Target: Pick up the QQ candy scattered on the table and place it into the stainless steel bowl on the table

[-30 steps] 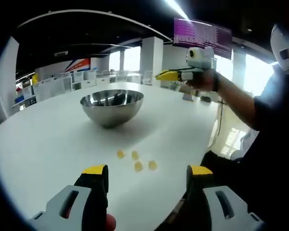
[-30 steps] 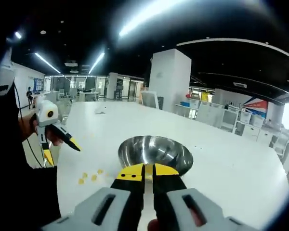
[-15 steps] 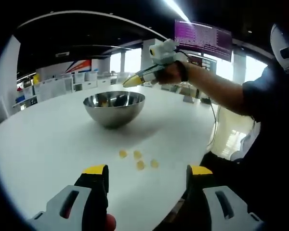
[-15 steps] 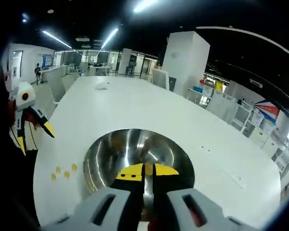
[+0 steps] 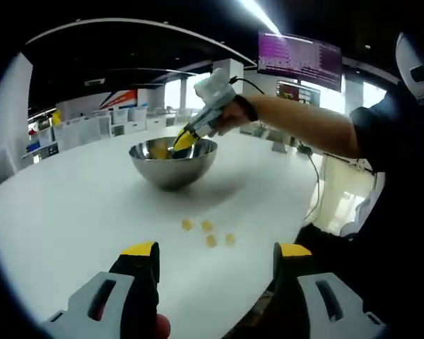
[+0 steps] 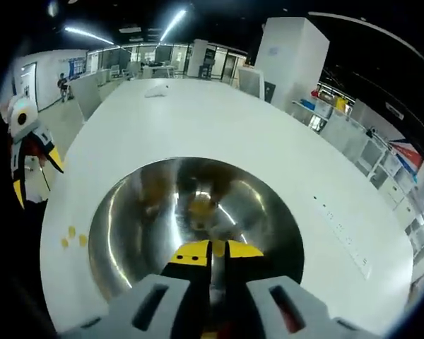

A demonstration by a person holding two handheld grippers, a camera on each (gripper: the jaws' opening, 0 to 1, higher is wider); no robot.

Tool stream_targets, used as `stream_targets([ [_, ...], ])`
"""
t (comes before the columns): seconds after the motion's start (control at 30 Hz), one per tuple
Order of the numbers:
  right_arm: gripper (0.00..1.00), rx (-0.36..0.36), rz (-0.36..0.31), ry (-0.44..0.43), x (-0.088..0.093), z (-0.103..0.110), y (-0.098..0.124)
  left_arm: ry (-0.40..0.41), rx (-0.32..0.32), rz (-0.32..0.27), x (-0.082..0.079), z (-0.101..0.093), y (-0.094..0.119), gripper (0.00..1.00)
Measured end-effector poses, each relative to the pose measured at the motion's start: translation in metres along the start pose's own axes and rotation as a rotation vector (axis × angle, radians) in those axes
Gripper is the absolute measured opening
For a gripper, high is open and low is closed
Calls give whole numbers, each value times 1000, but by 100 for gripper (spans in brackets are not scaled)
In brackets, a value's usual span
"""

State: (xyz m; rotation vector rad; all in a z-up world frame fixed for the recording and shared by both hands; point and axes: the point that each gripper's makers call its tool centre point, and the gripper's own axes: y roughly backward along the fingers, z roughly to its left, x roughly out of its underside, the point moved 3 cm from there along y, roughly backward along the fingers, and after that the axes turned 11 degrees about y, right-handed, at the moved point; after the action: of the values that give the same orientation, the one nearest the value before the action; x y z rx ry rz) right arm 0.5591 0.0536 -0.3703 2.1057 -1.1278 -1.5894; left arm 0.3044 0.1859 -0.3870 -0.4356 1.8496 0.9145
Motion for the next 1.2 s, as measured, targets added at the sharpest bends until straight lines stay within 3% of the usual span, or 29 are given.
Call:
stream_targets([
  [0.17,19,3,1,8,-1,2,10,-6,9,1,-1,-5,-2,66],
  [0.47,19,24,-19,30,-11,8,28,-11,15,1,-2,-11,-5,65],
  [0.63,19,69,-54,61,-21,8,42,-13,19,-2,-2,-12,-4,65],
  [0.87,19,105,-157,53,-28,33,92,-1,12,-7,-1,-7,-4,65],
  [0.97,19,120,-194,34,-24,29,105,-2,12,-7,-2,-6,-5,65],
  [1.1,19,158,-287,-38,-21,50,135,-1,7,-11,-5,-3,-6,65],
  [1.2,19,193,-401,-125,-15,60,154,-2,6,-6,-5,-3,-7,65],
])
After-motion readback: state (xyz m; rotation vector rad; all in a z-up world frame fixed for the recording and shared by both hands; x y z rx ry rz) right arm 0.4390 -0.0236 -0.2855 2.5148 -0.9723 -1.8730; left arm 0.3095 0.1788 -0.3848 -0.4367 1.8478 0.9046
